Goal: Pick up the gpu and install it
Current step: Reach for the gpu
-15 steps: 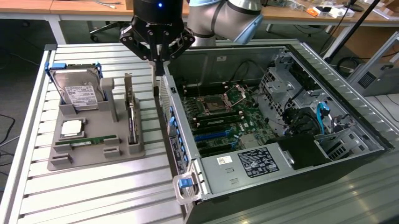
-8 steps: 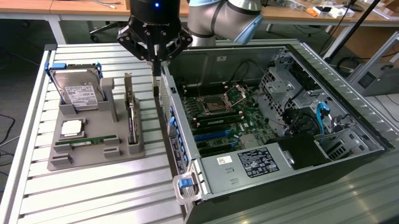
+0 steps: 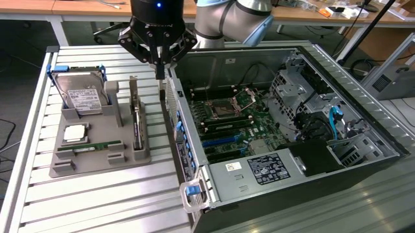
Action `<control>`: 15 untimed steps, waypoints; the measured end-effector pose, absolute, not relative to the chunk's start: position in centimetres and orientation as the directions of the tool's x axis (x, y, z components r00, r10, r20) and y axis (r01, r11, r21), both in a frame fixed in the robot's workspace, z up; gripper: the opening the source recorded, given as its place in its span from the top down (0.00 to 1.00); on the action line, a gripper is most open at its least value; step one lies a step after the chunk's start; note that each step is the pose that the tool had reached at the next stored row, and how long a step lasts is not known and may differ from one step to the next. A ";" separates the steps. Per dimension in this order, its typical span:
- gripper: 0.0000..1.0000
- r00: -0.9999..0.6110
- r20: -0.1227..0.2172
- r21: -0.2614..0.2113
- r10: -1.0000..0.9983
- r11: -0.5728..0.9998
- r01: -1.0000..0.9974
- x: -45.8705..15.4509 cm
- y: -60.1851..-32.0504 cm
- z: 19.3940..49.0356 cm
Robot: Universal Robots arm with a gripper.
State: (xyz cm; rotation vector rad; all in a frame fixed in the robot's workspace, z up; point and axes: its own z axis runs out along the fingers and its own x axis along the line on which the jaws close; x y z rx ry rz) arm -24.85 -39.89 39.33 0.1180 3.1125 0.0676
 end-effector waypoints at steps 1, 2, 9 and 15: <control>0.89 -0.997 -0.024 0.044 0.076 0.996 0.075 -24.9 -39.9 39.3; 0.89 -0.997 -0.024 0.044 0.076 0.996 0.075 -25.0 -39.9 39.3; 0.89 -0.997 -0.024 0.044 0.076 0.996 0.075 -25.4 -39.9 39.3; 0.89 -0.997 -0.024 0.044 0.076 0.996 0.075 -25.9 -39.9 39.3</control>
